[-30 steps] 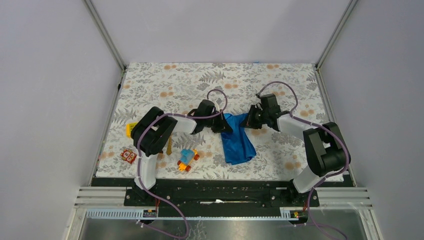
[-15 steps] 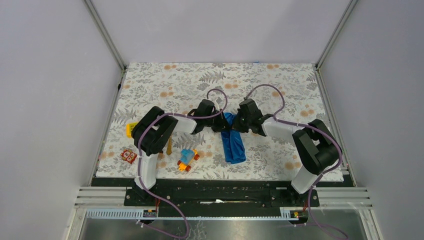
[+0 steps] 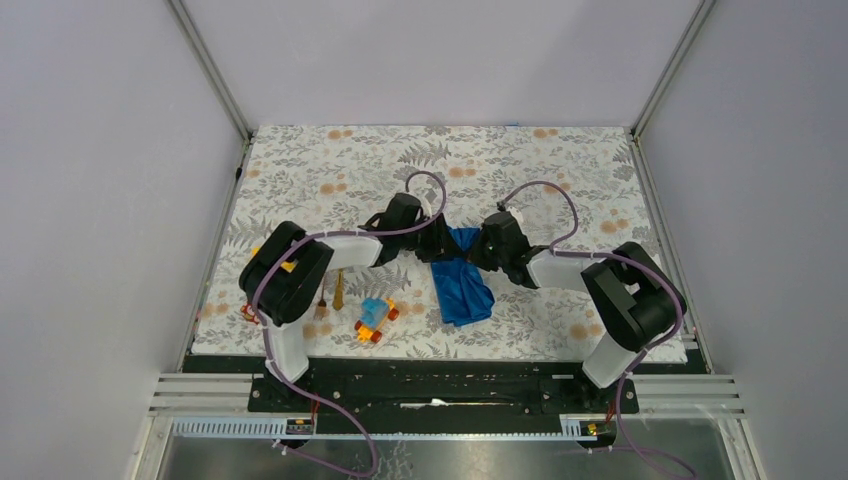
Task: Fold the napkin into a case and place the utensils inside
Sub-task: Fold the 2/3-rectangle-folded napkin at the center of the board, then stuff the top corner of the smaller-rectangle-folded napkin at the center of the board.
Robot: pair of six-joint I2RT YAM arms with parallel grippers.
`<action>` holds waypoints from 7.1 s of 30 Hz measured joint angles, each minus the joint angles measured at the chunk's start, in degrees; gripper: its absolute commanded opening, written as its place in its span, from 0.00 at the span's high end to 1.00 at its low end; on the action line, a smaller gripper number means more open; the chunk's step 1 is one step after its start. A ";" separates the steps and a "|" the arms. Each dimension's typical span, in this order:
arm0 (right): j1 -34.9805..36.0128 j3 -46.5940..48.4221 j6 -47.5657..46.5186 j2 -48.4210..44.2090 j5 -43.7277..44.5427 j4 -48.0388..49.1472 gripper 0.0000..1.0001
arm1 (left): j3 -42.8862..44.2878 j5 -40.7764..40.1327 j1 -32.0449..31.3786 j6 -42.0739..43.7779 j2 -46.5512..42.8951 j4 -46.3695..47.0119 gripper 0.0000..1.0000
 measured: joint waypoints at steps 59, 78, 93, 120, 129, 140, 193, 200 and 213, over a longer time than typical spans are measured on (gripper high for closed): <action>4.35 0.63 -2.56 4.66 1.22 6.73 1.00 | -8.11 -5.38 1.42 3.39 -12.96 -6.34 0.90; 4.63 1.70 -0.44 4.26 -2.80 7.45 1.00 | -7.32 -3.98 0.22 1.70 -1.66 2.56 0.98; 4.55 -3.78 4.68 9.40 -2.40 23.17 1.00 | -9.03 -6.19 0.35 3.21 -8.96 -4.76 0.54; 2.54 -3.54 5.92 8.50 -5.42 20.65 0.92 | -5.79 -13.31 -4.61 -1.77 -5.44 -6.27 0.66; 2.45 -0.61 1.66 3.26 -5.62 8.35 0.62 | -5.14 -16.98 -5.57 -1.84 -4.44 -6.16 0.73; -2.38 2.69 -9.60 -7.37 -10.12 -6.21 0.16 | -5.22 -17.62 -5.60 -2.38 -3.15 -2.43 0.75; -7.28 15.91 -19.04 7.19 -16.87 -7.08 1.00 | -3.93 -19.15 -6.95 -0.24 -4.26 -5.05 0.51; -7.30 15.89 -18.14 7.19 -16.98 -6.75 1.00 | -4.85 -16.63 -3.30 3.65 -13.62 -14.91 0.48; -7.34 15.61 -15.58 7.19 -17.97 -4.81 1.00 | 19.87 -21.20 0.68 16.94 -0.83 -25.38 0.59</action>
